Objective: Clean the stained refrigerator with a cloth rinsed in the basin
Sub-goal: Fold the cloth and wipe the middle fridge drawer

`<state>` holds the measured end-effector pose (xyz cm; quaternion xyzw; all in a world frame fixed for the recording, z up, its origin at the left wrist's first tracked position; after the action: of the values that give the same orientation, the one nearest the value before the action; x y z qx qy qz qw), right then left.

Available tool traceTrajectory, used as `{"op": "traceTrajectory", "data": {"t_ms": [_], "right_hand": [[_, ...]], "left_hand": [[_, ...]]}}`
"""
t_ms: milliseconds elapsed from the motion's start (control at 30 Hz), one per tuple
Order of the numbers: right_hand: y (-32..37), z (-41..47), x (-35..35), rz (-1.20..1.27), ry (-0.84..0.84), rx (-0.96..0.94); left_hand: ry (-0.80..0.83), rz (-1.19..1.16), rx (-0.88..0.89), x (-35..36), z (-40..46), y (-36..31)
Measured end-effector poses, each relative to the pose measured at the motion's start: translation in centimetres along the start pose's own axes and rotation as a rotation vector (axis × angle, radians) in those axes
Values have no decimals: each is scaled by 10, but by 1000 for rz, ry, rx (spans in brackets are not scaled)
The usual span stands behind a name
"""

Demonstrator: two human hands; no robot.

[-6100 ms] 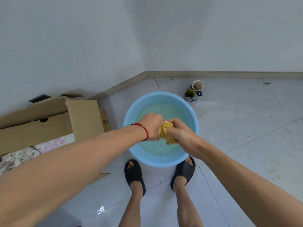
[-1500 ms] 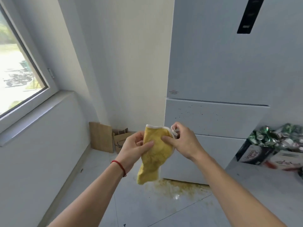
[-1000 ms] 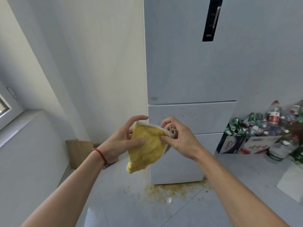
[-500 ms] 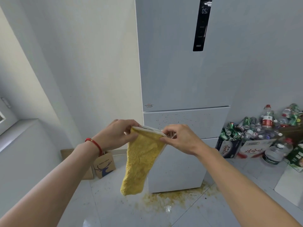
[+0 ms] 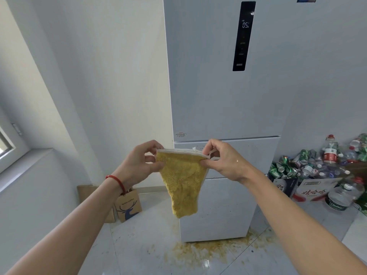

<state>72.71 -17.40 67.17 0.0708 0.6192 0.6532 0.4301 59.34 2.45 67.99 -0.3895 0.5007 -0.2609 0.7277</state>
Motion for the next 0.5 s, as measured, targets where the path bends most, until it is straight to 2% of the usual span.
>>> {"op": "traceTrajectory", "data": {"t_ms": [67, 133, 200, 267, 300, 367, 433, 500], "right_hand": [[11, 3, -8, 185, -24, -28], [12, 4, -13, 550, -66, -19], [-9, -7, 10, 838, 39, 99], [-42, -40, 60, 842, 192, 263], [-60, -56, 82, 838, 218, 346], [-89, -73, 102, 872, 134, 462], [-104, -76, 106, 902, 49, 494], [-108, -74, 107, 977, 39, 509]], "left_hand": [[4, -228, -7, -1, 3, -6], [-38, -480, -22, -2, 11, -9], [-72, -684, -112, 12, 18, -1], [-94, -719, -250, 36, 15, 23], [-99, -717, -324, 50, 10, 40], [-140, -709, -437, 68, -3, 74], [-204, -754, -534, 76, -16, 104], [-115, -839, -674, 99, -37, 125]]}}
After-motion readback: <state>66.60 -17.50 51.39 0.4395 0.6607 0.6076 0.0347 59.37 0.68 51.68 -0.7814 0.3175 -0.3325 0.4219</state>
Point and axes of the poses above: each hand's wrist, its own z-axis towards the middle knuckle, its own x-axis out of the palm, y = z × x, the point moved 8 cm from there along z, towards the middle knuckle, and after that the axes turned 5 degrees about z, right-handed, at the moved point
